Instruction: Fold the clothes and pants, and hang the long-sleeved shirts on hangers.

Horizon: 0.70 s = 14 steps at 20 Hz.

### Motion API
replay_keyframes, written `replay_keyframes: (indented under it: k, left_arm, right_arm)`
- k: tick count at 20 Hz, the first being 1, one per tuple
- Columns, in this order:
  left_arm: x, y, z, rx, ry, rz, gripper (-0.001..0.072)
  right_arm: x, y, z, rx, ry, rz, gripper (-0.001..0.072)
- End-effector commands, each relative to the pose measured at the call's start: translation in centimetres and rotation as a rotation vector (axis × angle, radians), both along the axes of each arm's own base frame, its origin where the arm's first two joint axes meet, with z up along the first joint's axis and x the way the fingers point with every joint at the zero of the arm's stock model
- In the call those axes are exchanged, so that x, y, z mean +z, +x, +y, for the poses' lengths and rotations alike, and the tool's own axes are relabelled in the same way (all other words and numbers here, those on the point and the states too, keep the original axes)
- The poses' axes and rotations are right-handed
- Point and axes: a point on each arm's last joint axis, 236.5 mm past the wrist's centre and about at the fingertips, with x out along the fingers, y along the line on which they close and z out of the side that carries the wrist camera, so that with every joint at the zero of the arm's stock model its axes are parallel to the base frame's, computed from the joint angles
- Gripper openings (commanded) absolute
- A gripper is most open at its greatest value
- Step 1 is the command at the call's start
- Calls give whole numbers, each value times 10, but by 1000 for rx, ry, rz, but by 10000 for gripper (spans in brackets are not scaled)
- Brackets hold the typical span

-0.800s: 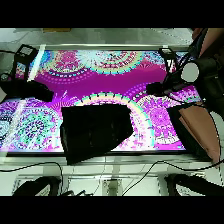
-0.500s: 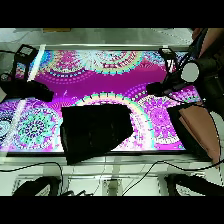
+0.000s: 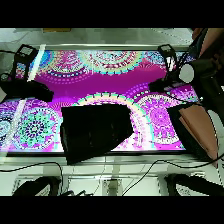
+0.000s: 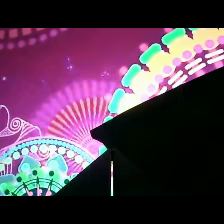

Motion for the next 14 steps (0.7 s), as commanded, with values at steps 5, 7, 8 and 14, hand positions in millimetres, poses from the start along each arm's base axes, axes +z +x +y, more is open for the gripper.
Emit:
replay_keyframes:
  k: [5, 7, 8, 14]
  left_arm:
    - [1, 0, -4, -5, -19, 1, 7]
    - [1, -1, -8, -12, -38, 4, 7]
    - [1, -1, -10, -15, -44, 5, 7]
    - [-3, -1, -12, -18, -52, 17, 8]
  right_arm:
    - [-94, -95, 17, 107, 650, 461, 40]
    - [-106, -108, 40, 69, 824, 495, 383]
    - [-119, -114, 48, 48, 836, 514, 540]
    - [-189, -130, 97, -7, 726, 492, 535]
